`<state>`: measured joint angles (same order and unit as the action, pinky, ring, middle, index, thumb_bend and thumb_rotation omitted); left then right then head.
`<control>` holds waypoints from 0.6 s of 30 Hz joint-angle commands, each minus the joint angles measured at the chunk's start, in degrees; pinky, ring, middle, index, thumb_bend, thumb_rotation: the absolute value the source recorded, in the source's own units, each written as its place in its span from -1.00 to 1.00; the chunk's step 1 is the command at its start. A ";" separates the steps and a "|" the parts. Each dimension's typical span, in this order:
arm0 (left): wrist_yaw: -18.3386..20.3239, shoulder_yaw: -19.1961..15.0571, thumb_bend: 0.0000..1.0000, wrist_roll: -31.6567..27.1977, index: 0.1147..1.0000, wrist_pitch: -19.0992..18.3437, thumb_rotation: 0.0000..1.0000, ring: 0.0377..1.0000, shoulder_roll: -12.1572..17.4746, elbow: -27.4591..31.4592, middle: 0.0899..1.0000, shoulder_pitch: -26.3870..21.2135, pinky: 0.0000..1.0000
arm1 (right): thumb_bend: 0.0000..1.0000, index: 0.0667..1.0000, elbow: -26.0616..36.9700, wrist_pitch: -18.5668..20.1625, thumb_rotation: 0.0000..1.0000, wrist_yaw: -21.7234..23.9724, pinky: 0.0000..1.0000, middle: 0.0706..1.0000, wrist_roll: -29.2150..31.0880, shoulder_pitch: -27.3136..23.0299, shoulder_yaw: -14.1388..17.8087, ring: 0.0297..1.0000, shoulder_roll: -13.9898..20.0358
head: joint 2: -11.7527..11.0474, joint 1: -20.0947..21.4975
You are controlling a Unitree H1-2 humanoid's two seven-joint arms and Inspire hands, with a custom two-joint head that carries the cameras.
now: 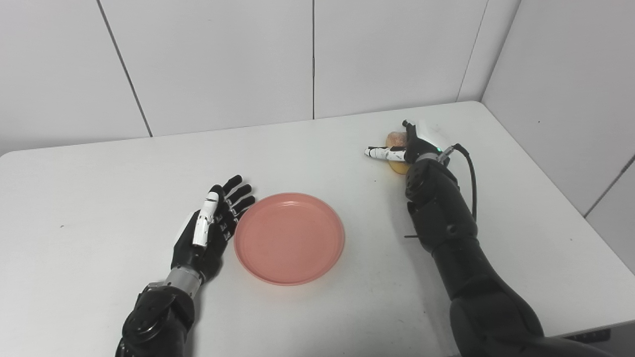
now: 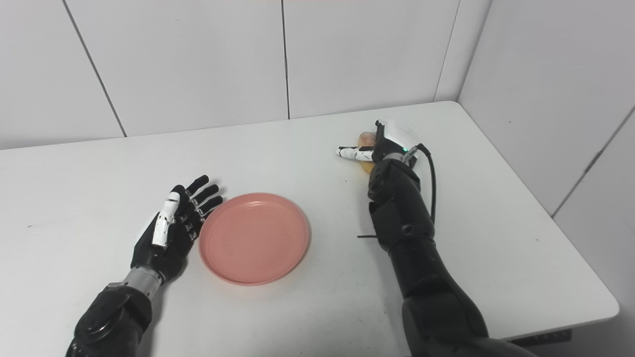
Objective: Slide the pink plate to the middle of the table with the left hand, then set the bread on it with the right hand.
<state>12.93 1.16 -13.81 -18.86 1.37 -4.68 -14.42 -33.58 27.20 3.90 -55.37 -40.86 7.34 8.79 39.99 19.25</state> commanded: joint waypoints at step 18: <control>-0.17 0.05 -0.32 0.03 0.72 -2.15 1.00 0.75 0.54 -0.21 0.75 0.29 0.78 | 0.52 0.37 -0.49 -0.29 -0.59 2.71 -0.15 0.18 -8.20 -4.78 -2.74 0.05 1.96 | 0.24 -0.24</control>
<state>12.92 1.21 -13.82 -19.08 1.39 -4.57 -14.43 -35.19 27.20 7.05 -62.63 -42.18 5.16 9.64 40.17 19.07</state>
